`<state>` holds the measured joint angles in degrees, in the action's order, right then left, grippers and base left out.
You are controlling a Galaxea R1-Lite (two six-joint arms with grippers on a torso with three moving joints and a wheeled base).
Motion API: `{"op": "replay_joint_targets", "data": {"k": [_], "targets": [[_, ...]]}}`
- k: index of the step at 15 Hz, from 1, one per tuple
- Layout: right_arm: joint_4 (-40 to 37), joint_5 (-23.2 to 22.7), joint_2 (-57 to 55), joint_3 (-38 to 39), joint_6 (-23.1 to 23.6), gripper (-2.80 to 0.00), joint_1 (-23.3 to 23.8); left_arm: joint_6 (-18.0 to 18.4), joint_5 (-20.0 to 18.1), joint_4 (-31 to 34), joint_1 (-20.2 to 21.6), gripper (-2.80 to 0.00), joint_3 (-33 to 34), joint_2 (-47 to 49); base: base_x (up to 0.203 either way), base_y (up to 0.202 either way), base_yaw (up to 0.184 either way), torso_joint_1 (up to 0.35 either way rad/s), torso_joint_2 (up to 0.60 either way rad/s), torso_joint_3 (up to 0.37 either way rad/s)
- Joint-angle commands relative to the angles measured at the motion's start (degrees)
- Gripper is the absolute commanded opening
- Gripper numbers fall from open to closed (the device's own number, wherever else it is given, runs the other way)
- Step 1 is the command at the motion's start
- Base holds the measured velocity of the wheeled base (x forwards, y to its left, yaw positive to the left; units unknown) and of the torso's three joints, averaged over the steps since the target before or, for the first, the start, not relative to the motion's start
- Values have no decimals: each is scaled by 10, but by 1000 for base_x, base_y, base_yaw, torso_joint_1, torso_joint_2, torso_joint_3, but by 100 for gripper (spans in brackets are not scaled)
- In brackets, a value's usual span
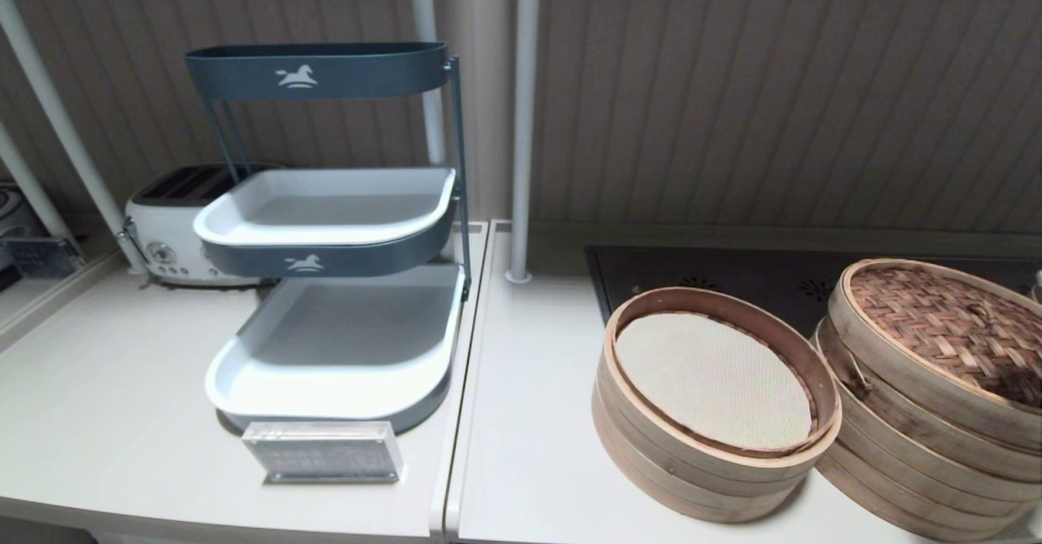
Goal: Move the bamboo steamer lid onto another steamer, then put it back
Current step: Pick up the steamer
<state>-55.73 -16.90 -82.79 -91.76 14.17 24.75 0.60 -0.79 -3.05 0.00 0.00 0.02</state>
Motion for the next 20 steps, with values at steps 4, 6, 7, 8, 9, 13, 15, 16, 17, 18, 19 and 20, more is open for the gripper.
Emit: {"op": "replay_joint_targets", "data": {"k": [4, 6, 7, 8, 9, 13, 15, 16, 17, 18, 19, 20], "targets": [[4, -20, 209, 188, 1, -280, -28, 0, 0, 0, 0, -280, 16, -1, 0, 0, 0, 0, 0, 0], [26, -31, 294, 285, 4, -280, -33, 0, 0, 0, 0, -280, 16, -2, 0, 0, 0, 0, 0, 0], [36, -36, 339, 334, 6, -280, -35, -1, 0, 0, 0, -280, 16, -1, 0, 0, 0, 0, 0, 0], [45, -38, 385, 380, 7, -280, -38, -1, -1, 0, 0, -280, 16, -1, 0, 0, 0, 0, 0, 0], [58, -40, 431, 429, 7, -280, -45, 0, -1, 0, 0, -280, 16, -1, 0, 0, 0, 0, 0, 0], [181, -42, 535, 637, 5, -280, -93, -1, -1, 0, 0, -280, 16, -1, 0, 0, 0, 0, 0, 0], [291, -43, 555, 732, 2, -280, -105, 0, 0, 0, 0, -280, 16, -1, 0, 0, 0, 0, 0, 0], [373, -43, 558, 781, -3, -280, -107, -1, 0, 0, 0, -280, 16, -1, 0, 0, 0, 0, 0, 0], [463, -44, 560, 824, -13, -280, -109, 0, -1, 0, 0, -280, 16, -1, 0, 0, 0, 0, 0, 0], [539, -44, 562, 856, -31, -280, -109, -1, 0, 0, 0, -280, 16, -1, 0, 0, 0, 0, 0, 0], [602, -43, 564, 883, -60, -280, -108, 0, -1, 0, 0, -280, 16, -1, 0, 0, 0, 0, 0, 0], [642, -42, 568, 904, -87, -280, -106, -1, -1, 0, 0, -280, 16, -1, 0, 0, 0, 0, 0, 0]]}}
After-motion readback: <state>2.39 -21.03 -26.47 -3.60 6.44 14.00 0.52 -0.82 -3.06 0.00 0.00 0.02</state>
